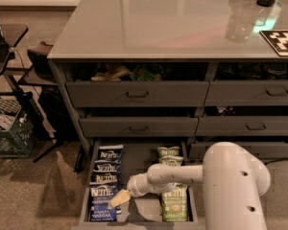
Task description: Pick blue chip bag from bottom drawer and place on counter
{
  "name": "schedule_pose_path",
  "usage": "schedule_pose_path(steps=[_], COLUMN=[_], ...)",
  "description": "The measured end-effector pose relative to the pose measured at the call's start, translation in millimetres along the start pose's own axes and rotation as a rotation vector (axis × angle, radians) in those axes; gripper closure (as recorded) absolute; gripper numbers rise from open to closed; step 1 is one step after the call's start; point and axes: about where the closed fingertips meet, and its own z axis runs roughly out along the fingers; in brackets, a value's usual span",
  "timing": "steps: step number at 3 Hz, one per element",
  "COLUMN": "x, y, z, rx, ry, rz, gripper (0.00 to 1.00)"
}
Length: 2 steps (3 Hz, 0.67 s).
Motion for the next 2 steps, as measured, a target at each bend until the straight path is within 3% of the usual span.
schedule_pose_path(steps=[2], x=[14.4], y=[21.2], z=[57.9], rx=[-0.182], ry=[0.061], rz=[-0.017], gripper=[0.00])
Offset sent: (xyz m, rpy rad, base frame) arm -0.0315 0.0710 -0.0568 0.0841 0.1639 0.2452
